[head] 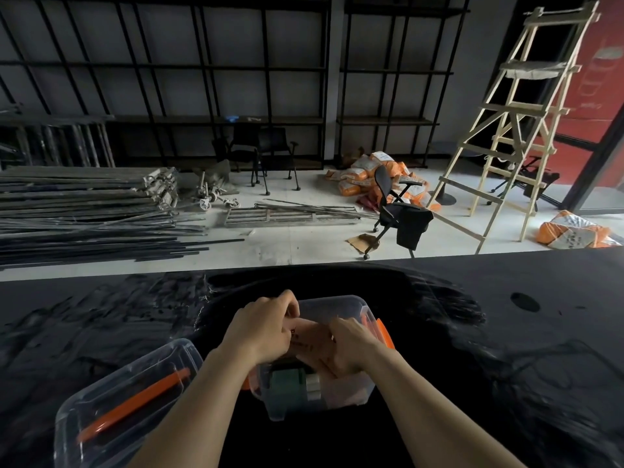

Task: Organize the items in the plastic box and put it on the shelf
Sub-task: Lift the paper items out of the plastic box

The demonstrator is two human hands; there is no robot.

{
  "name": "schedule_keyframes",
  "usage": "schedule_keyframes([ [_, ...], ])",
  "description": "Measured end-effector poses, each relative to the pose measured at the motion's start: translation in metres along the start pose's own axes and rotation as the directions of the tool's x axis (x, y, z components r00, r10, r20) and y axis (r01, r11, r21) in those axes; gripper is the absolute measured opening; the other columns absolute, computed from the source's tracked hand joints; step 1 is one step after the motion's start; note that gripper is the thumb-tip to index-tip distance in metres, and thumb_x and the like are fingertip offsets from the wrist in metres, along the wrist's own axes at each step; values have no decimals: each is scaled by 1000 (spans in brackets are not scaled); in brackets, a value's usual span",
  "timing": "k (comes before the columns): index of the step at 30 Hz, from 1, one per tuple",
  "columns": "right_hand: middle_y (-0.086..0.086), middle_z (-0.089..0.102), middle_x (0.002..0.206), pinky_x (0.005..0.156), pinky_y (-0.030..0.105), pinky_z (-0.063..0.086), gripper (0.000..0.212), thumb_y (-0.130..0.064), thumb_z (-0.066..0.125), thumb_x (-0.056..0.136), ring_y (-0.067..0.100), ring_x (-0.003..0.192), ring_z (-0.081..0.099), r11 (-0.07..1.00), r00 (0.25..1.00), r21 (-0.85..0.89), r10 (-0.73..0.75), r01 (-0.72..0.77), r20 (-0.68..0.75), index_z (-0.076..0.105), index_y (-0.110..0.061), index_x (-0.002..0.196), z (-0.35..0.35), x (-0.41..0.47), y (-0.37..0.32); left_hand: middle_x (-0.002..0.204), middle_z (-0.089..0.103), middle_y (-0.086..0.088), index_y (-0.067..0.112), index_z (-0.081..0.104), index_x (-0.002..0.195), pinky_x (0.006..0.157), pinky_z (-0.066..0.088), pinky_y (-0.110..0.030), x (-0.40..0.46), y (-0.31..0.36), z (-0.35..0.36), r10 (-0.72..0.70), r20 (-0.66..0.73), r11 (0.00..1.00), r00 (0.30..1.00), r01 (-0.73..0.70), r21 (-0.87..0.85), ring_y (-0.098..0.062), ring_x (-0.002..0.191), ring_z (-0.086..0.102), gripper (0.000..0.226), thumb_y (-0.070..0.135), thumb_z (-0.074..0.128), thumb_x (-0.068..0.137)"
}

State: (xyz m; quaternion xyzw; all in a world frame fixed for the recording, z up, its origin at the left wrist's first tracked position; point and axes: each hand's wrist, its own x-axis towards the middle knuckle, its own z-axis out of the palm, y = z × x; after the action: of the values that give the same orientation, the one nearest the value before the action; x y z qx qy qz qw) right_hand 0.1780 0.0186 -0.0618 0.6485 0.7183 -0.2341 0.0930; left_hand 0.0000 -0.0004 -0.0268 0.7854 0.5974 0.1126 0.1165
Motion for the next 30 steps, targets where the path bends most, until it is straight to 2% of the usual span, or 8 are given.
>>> schedule_keyframes([
  [3, 7, 59, 133, 105, 34, 44, 51, -18, 69, 87, 27, 125, 55, 999, 998, 28, -42, 43, -48, 54, -14, 136, -12, -2, 3, 88, 66, 14, 39, 58, 92, 60, 49, -25, 1, -3, -1, -44, -21, 989, 999, 40, -143, -10, 77, 63, 28, 15, 57, 77],
  [8, 1, 68, 95, 65, 33, 53, 16, -16, 65, 82, 23, 85, 66, 957, 963, 221, -133, 186, -235, 65, -28, 93, -34, -5, 15, 84, 69, 20, 37, 72, 74, 75, 57, -24, 5, -4, -5, 3, 23, 962, 1000, 3, -271, 1, 80, 65, 18, 20, 66, 73],
  [13, 4, 71, 100, 81, 43, 55, 15, -21, 58, 91, 24, 92, 67, 892, 944, 352, -194, 283, -268, 69, -26, 101, -52, -8, 14, 94, 68, 13, 31, 65, 96, 69, 55, -22, 6, 3, -5, 0, -87, 892, 996, -39, -451, -4, 82, 65, 23, 18, 72, 79],
  [16, 12, 71, 101, 75, 39, 51, 30, -38, 52, 99, 23, 87, 65, 843, 944, 452, -179, 291, -276, 69, -14, 105, -48, -13, 8, 94, 67, 7, 29, 60, 96, 63, 54, -22, 6, 9, 0, -115, -197, 767, 974, -39, -640, -10, 75, 65, 25, 24, 78, 80],
  [19, 1, 67, 82, 67, 33, 48, 42, -56, 46, 98, 17, 75, 61, 796, 938, 530, -132, 293, -320, 66, -22, 86, -43, -14, 1, 98, 68, -1, 24, 61, 102, 68, 54, -25, 9, 10, 4, -247, -170, 526, 954, -16, -850, -17, 82, 66, 27, 21, 78, 83],
  [22, -2, 64, 82, 71, 31, 46, 32, -44, 49, 100, 14, 77, 59, 672, 964, 694, -127, 257, -234, 65, -20, 87, -39, -13, -3, 102, 71, -6, 21, 60, 106, 72, 53, -27, 16, 8, 8, -329, -142, 367, 934, -13, -930, -20, 91, 67, 33, 7, 78, 81],
  [27, 4, 65, 86, 69, 30, 47, 16, -21, 51, 100, 15, 76, 61, 391, 976, 897, -145, 209, -164, 65, -17, 94, -34, -14, -7, 102, 71, 0, 26, 59, 99, 76, 55, -28, 27, 16, 20, -445, -243, 398, 862, -53, -916, -15, 94, 70, 35, 6, 79, 79],
  [30, 0, 62, 79, 56, 25, 46, 6, -15, 54, 97, 11, 66, 58, 481, 971, 847, -175, 226, -160, 59, -17, 94, -31, -14, -10, 108, 68, -2, 30, 57, 97, 80, 53, -26, 31, 23, 24, -434, -289, 451, 853, -72, -889, -17, 100, 68, 37, 5, 78, 79],
])
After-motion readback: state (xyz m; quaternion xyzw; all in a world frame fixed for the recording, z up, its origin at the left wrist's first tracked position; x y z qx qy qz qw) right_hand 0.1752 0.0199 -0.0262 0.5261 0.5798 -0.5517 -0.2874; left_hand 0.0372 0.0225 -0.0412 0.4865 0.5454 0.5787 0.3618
